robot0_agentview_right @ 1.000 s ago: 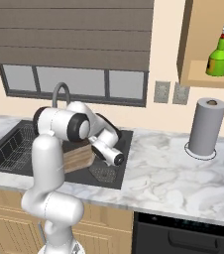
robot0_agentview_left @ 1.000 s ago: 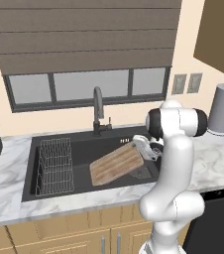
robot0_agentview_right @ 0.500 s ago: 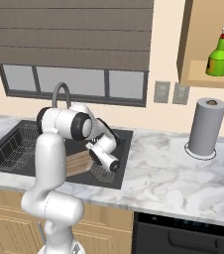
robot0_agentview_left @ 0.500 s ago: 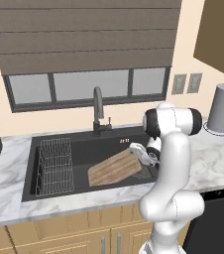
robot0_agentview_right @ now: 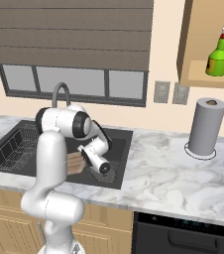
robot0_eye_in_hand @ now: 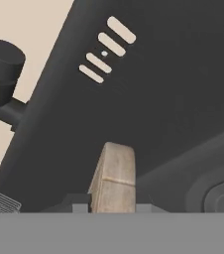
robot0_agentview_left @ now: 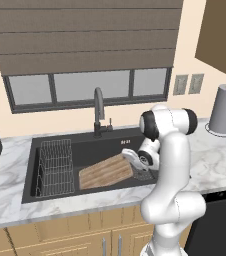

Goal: Move the cutting board and knife to the sink. Then move spray from the cabinet to the counter.

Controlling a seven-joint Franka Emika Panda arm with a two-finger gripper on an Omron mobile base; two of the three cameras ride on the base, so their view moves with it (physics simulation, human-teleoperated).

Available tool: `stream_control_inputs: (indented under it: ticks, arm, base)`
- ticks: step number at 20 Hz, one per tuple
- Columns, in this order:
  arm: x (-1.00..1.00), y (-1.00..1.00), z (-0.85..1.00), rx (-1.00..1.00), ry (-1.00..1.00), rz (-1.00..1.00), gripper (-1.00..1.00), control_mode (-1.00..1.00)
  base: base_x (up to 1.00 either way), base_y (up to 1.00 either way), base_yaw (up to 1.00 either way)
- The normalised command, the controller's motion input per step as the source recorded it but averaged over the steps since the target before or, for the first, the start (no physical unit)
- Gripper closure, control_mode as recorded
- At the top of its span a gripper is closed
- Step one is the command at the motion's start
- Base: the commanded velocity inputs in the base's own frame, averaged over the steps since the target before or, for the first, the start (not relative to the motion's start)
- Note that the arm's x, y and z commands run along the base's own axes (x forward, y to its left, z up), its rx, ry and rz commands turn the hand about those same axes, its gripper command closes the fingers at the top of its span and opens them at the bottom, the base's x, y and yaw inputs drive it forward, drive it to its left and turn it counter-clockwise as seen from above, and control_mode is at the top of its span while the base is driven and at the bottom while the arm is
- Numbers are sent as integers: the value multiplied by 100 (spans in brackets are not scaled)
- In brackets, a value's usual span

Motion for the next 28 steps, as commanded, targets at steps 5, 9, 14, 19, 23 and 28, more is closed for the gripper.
stream_control_inputs:
  ticks: [5, 9, 14, 19, 23, 28]
  arm:
    - [0, 10, 0, 0, 0, 0, 100, -100]
    - [0, 16, 0, 0, 0, 0, -100, -100]
    - [0, 8, 0, 0, 0, 0, -100, -100]
    - [0, 1, 0, -4, 5, 0, -100, -100]
    - [0, 0, 0, -19, 8, 0, -100, -100]
    - [1, 0, 0, -35, 22, 0, -100, -100]
  base:
    - [0, 0, 0]
    - [0, 0, 0]
    - [0, 0, 0]
    - [0, 0, 0]
    - [0, 0, 0]
    - [0, 0, 0]
